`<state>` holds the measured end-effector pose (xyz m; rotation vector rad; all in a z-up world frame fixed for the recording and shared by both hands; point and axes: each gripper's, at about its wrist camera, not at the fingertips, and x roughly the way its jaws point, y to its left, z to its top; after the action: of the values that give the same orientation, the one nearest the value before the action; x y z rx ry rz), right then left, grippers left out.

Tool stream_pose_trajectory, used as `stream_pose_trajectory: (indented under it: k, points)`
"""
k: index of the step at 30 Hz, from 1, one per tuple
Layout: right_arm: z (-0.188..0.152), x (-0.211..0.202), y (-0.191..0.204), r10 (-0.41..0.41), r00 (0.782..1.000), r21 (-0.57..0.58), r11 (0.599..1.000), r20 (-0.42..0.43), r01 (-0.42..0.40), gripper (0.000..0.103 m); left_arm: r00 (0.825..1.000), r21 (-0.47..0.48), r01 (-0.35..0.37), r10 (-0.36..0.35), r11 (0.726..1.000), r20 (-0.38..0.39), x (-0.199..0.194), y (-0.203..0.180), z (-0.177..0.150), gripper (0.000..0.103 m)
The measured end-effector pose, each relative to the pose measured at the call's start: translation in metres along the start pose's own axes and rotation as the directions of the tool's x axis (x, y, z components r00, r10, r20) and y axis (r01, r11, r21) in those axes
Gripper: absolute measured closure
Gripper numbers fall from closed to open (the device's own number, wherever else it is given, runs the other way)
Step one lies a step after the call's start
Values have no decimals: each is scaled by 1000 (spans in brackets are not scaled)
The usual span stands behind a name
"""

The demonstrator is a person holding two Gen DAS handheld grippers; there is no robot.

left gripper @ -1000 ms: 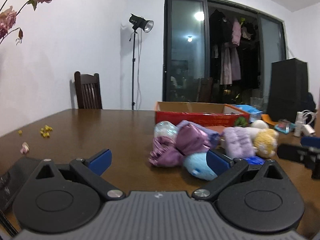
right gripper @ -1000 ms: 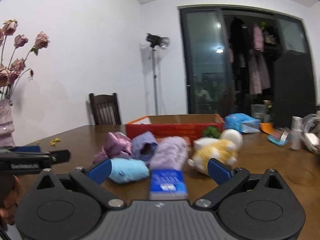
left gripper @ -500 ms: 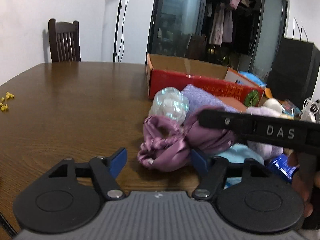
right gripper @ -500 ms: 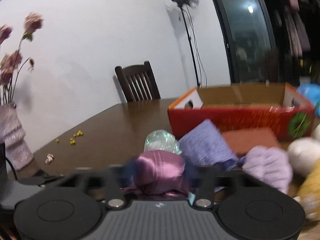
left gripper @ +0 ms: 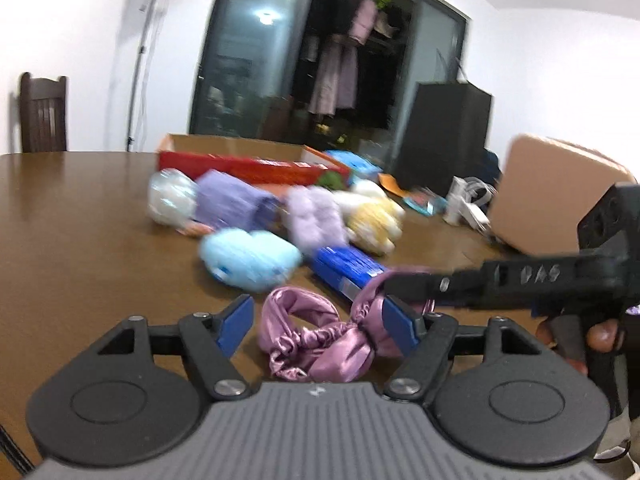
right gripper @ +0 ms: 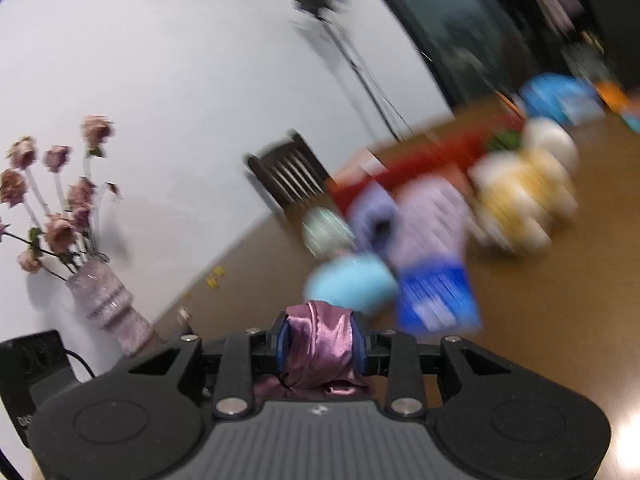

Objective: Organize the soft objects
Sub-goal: 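Close both grippers together on the pink satin scrunchie and lift it, then carry the scrunchie over the cardboard box and open both grippers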

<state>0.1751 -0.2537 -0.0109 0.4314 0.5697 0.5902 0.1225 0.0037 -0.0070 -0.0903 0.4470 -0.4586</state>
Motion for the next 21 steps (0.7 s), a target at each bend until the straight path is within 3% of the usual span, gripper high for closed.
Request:
stream_pose_trajectory:
  k: [4, 7, 13, 15, 18, 21]
  points:
    - [-27, -16, -14, -57, 998, 1, 998, 25, 57, 68, 999, -9, 11, -11, 1000, -41, 10, -6, 0, 37]
    - [-29, -19, -10, -84, 995, -31, 996, 54, 86, 68, 997, 5, -6, 6, 1000, -77, 20, -9, -1, 54]
    - [-24, -19, -21, -105, 994, -8, 994, 27, 105, 65, 993, -70, 23, -31, 997, -117, 30, 6, 0, 55]
    - [-22, -18, -22, -115, 993, -15, 993, 11, 116, 66, 991, -86, 41, -51, 995, -123, 33, 8, -1, 64]
    - [-19, -14, -23, -100, 995, -8, 995, -2, 100, 80, 989, -99, 87, -98, 991, -111, 36, 8, 2, 81]
    - [-15, -8, -18, -96, 995, -37, 995, 0, 96, 92, 989, -72, 96, -103, 993, -105, 37, 6, 12, 84]
